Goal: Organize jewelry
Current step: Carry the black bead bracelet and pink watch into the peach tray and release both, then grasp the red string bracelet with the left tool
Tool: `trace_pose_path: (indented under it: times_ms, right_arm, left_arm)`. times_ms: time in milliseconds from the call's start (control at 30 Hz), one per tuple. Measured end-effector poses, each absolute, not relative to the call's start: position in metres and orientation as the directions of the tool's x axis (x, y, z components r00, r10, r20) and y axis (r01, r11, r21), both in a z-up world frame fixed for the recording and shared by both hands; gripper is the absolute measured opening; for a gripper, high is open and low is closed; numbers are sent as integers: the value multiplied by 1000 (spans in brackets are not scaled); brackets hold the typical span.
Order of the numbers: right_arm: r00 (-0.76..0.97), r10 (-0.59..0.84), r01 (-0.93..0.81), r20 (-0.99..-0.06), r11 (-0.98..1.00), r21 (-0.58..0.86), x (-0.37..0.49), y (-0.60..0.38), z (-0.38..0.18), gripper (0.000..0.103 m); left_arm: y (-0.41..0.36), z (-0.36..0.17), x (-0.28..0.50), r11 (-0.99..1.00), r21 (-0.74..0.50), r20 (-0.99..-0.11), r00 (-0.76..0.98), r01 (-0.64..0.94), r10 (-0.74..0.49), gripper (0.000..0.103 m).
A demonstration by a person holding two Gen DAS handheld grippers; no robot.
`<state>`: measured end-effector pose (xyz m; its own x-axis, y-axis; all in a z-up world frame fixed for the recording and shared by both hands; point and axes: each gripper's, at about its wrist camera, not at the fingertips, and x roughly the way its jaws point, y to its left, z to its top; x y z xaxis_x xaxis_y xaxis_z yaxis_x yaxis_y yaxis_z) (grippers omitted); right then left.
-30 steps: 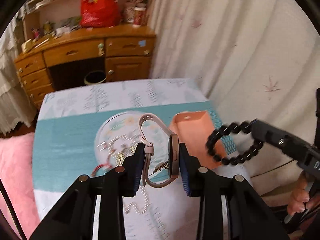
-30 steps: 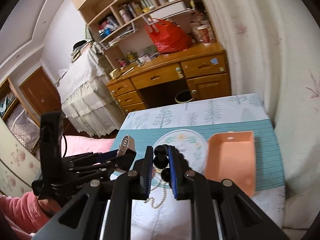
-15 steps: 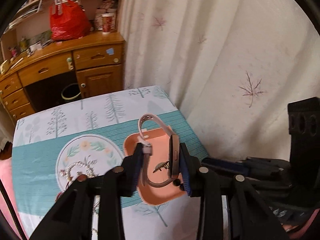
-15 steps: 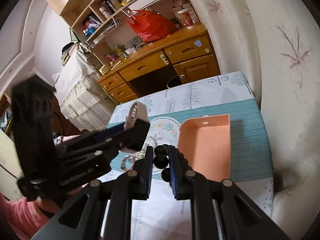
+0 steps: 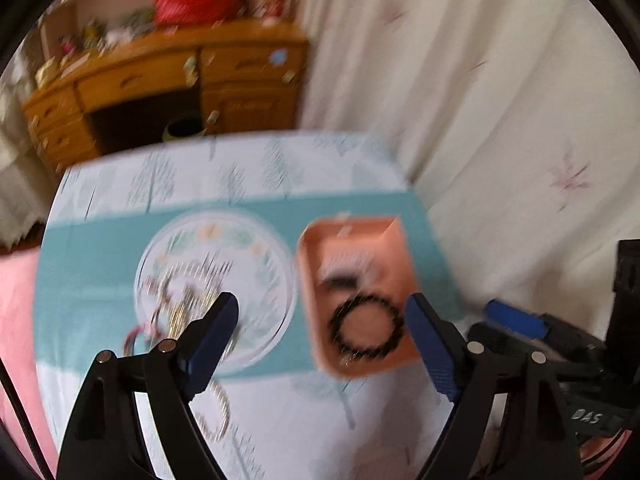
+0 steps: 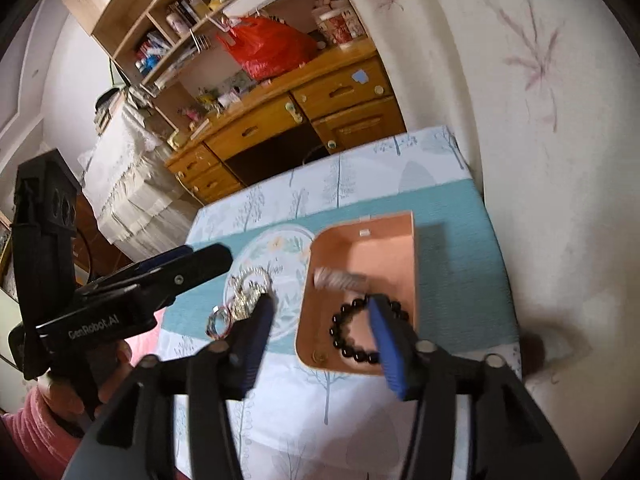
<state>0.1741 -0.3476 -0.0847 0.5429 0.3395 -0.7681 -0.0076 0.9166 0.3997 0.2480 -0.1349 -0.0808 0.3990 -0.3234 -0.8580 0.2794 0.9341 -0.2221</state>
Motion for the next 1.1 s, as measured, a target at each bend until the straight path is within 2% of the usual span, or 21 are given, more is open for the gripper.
trace_pose_path:
  times_ms: [100, 267, 367, 567, 867, 1100]
  right_arm:
    - [500, 316, -32, -806, 937, 348, 170, -334, -95, 69]
    - [397, 305, -109, -866, 952, 285, 158, -307, -120, 70]
    - [328, 298, -160, -896, 953, 258, 148, -289, -136, 70]
    - [237, 263, -300, -935, 935, 187, 122, -254, -163, 70]
    - [216, 199, -550, -956, 834, 50, 80, -190, -195, 70]
    - [241, 242, -644, -940, 764, 31, 67, -141, -205, 70]
  left_arm:
    - [-111, -103, 238, 962, -192, -903, 349, 196, -251, 84]
    - [-66, -138, 217, 978, -178, -949, 244, 107, -199, 84]
    - [-47, -152, 202, 989, -119, -966, 219, 86, -135, 84]
    - [-10, -174, 173, 992, -84, -984, 148, 94, -98, 84]
    - [26, -193, 153, 991, -38, -999, 23, 129, -41, 84]
    - [53, -192, 168, 984, -2, -1000, -4, 177, -1, 88]
